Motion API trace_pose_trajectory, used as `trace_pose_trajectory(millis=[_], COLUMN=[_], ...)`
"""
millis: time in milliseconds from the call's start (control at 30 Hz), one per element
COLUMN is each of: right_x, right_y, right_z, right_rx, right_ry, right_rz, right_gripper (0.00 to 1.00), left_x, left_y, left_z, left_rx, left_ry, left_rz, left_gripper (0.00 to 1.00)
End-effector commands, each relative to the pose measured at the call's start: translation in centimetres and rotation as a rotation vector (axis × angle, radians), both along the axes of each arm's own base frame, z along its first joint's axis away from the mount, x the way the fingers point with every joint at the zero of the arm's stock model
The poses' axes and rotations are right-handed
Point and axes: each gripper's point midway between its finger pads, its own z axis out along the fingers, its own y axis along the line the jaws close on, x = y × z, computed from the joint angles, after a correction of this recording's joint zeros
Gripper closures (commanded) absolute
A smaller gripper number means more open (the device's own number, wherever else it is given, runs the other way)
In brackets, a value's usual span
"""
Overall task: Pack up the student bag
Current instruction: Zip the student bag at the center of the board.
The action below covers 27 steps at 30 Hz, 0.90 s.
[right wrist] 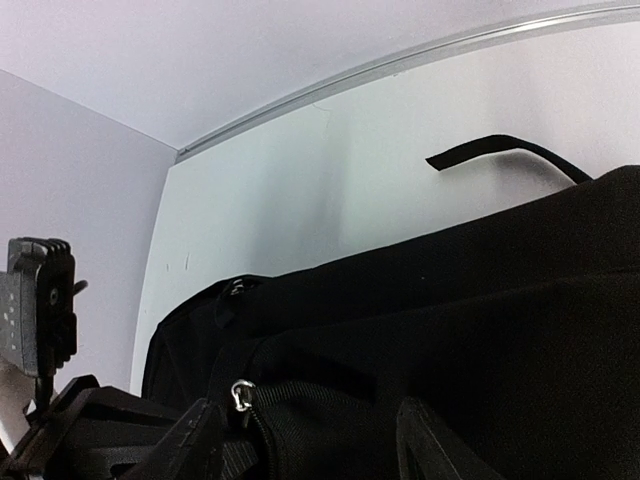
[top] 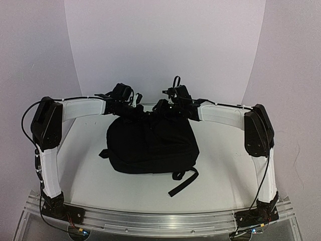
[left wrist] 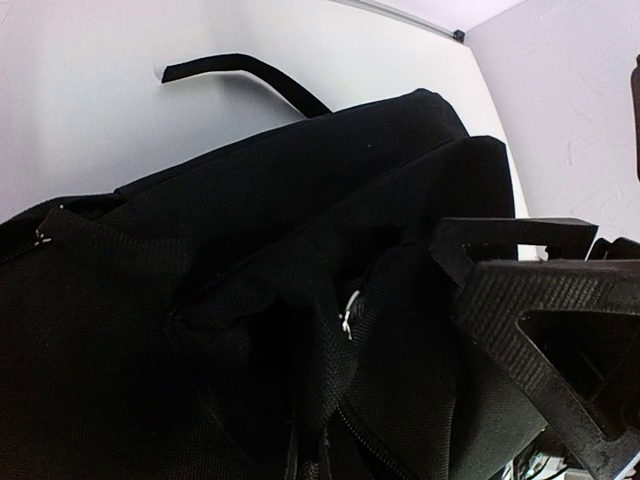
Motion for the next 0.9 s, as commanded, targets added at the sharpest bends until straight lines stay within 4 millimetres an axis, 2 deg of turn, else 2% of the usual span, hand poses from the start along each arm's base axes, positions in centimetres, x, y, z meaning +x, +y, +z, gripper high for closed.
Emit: trace_pose_trajectory(millis=[0, 267, 333, 433, 567, 667, 867], right_x=[0.9, 0.3, -0.1, -1.0, -1.6, -1.8, -1.3], right_y=[0.2, 2.6, 3.3, 4.0, 3.0, 2.3, 1.4], right_z=[-2.5, -4.9, -5.1, -4.2, -3.4, -3.3, -3.0], right_rx=[-0.019, 0.019, 0.036, 0.051, -0.025, -0.101, -0.245], right_ry=[0.046, 0.107, 0.120, 0.110, 0.035, -0.029, -0.144], right_rz=[-0.027, 0.087, 0.131, 0.198, 0.233, 0.267, 0.320], right_gripper=[0.42, 0.50, 0.53, 0.56, 0.60, 0.60, 0.60], left_x=[0.3, 0.2, 0.2, 0.2, 0.3, 0.1, -0.5], left_y=[0.1, 0.0, 0.0, 0.0, 0.1, -0.1, -0.3], left_z=[-0.3, -0.7, -0.7, -0.6, 0.0, 1.2, 1.9], left_rx=[-0.010, -0.020, -0.020, -0.025, -0.042, -0.102, -0.143], left_ry=[-0.009, -0.005, -0.006, -0.009, -0.022, -0.041, -0.040], left_rz=[0.014, 0.011, 0.012, 0.009, 0.000, -0.034, -0.092], left_gripper=[0.96, 1.00, 1.00, 1.00, 1.00, 1.00, 1.00])
